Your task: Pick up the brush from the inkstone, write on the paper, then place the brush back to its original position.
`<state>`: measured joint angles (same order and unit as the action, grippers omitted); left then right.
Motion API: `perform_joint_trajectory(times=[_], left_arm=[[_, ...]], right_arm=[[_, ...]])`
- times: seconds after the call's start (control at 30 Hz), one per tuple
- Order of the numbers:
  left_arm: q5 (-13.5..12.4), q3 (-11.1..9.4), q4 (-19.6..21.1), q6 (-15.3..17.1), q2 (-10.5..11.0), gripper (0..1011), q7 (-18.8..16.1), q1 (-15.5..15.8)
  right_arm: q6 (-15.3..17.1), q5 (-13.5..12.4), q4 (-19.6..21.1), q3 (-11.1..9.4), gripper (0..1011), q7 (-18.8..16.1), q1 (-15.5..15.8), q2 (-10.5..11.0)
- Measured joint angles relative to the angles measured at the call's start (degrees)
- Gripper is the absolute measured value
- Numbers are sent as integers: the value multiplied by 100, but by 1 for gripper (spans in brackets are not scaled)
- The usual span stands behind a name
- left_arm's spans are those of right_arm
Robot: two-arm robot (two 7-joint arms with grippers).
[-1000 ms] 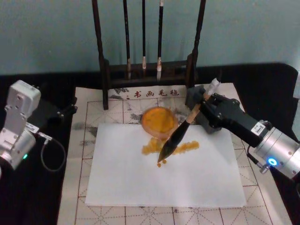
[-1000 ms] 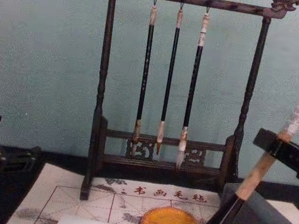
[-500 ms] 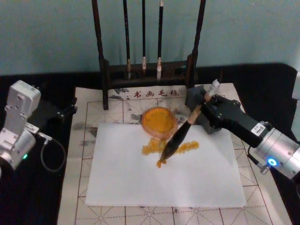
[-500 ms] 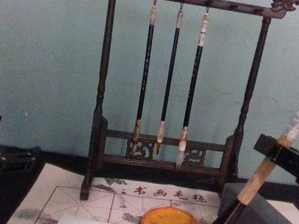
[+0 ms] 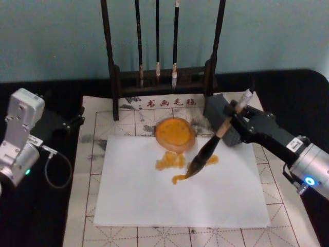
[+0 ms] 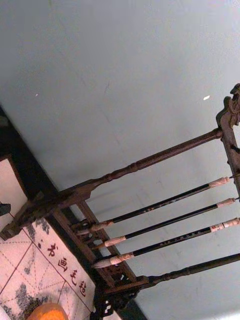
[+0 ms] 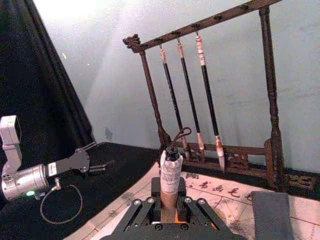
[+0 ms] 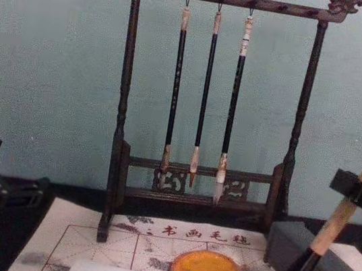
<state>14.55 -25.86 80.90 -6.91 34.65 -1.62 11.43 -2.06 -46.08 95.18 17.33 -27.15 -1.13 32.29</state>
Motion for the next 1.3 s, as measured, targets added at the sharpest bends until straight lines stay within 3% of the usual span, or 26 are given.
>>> perform_joint_trajectory(times=[1.3], left_arm=[[0,0,0,0,0,1001,0,0]], right_arm=[[-51,49,346,-458,187,119,386,108]])
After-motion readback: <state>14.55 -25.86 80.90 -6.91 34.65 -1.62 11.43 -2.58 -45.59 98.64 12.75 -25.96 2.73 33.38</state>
